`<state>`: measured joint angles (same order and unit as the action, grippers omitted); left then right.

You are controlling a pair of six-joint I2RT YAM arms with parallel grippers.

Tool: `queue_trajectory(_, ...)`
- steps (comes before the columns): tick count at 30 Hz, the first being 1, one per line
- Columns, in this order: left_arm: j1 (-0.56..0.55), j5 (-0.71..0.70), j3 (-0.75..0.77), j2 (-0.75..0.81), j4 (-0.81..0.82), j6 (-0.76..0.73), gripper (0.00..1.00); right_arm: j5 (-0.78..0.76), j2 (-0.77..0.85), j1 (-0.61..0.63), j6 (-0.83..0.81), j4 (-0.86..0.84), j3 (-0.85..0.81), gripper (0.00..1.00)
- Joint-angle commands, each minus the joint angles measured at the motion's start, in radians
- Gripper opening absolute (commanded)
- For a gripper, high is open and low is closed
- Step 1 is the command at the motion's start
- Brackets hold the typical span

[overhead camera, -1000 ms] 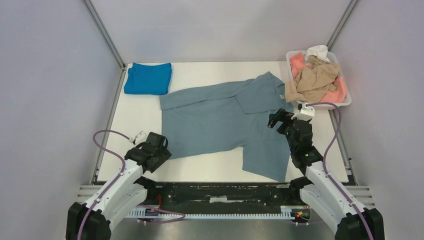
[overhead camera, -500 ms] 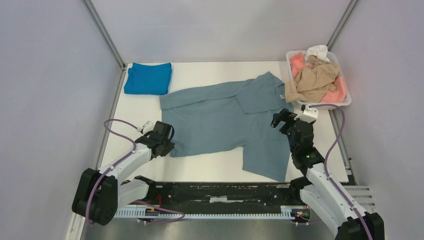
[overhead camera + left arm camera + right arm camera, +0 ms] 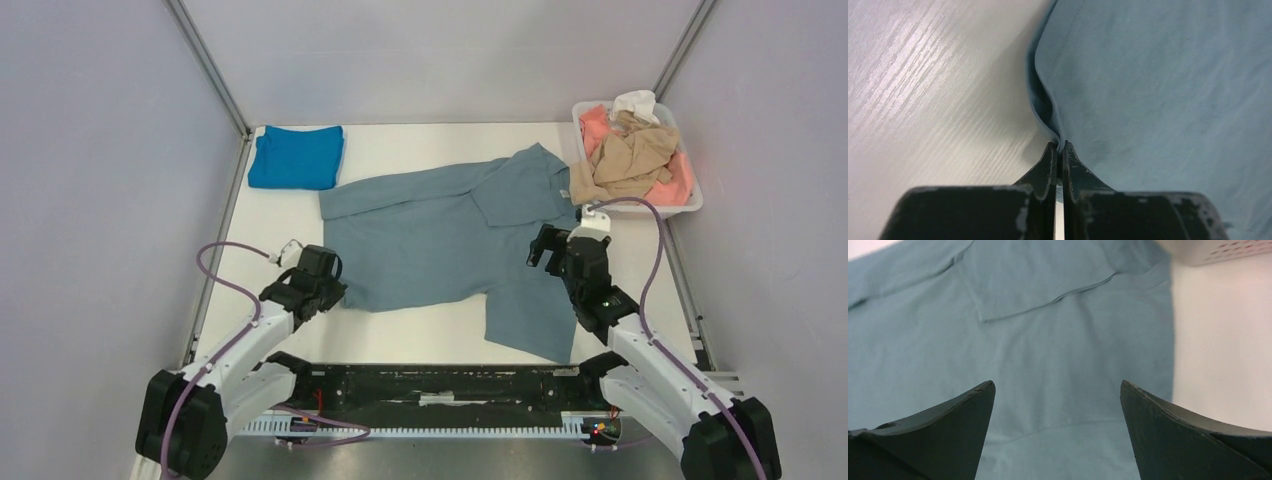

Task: Fold and stack the t-shirts
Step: Flatten out the tshirt

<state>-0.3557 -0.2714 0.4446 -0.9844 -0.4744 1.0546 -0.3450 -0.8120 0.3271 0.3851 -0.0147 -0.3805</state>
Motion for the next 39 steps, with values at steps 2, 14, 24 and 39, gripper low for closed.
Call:
queue_trajectory(2, -0.004, -0.039, -0.007, 0.101, 0.028, -0.039, 0.02, -0.063, -0.061, 0.140, 0.001, 0.145, -0.087, 0.98)
queue_trajectory(14, -0.004, -0.059, -0.064, 0.201, 0.043, -0.038, 0.02, -0.113, -0.089, 0.287, 0.116, 0.706, -0.191, 0.98)
queue_trajectory(24, -0.005, -0.085, -0.082, 0.231, 0.037, -0.030, 0.02, -0.033, -0.118, 0.273, 0.202, 0.844, -0.120, 0.98)
queue_trajectory(39, -0.003, -0.111, -0.069, 0.200, 0.028, -0.033, 0.02, 0.240, -0.161, 0.134, 0.095, 0.780, 0.016, 0.68)
